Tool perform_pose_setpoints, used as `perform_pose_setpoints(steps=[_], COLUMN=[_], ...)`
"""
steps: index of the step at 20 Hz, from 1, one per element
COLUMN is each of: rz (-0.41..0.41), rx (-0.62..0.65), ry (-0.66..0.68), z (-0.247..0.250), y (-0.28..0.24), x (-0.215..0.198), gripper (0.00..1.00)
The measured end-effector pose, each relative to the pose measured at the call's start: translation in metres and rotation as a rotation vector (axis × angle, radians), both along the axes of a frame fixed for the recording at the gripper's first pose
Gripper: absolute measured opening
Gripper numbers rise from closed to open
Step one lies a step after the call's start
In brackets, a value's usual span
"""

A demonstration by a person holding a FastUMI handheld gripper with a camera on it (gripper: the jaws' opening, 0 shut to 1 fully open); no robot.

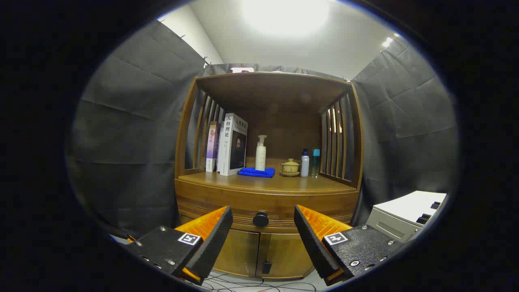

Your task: Pull open the drawer, take out the items inside it, and place them on the countertop above the cabinet.

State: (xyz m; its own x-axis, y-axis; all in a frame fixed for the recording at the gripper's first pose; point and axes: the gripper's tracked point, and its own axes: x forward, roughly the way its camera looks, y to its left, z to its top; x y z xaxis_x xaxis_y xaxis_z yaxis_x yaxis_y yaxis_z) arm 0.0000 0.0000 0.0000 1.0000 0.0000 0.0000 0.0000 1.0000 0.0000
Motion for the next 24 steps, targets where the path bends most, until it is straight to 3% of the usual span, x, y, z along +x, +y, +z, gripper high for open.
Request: perform_pose_setpoints(steps=[24], rz=[-0.018], rx=[0.020], ry=[0.020], z=[-0.0059], y=[-0.0049], x=[0.0024], gripper=[0.95])
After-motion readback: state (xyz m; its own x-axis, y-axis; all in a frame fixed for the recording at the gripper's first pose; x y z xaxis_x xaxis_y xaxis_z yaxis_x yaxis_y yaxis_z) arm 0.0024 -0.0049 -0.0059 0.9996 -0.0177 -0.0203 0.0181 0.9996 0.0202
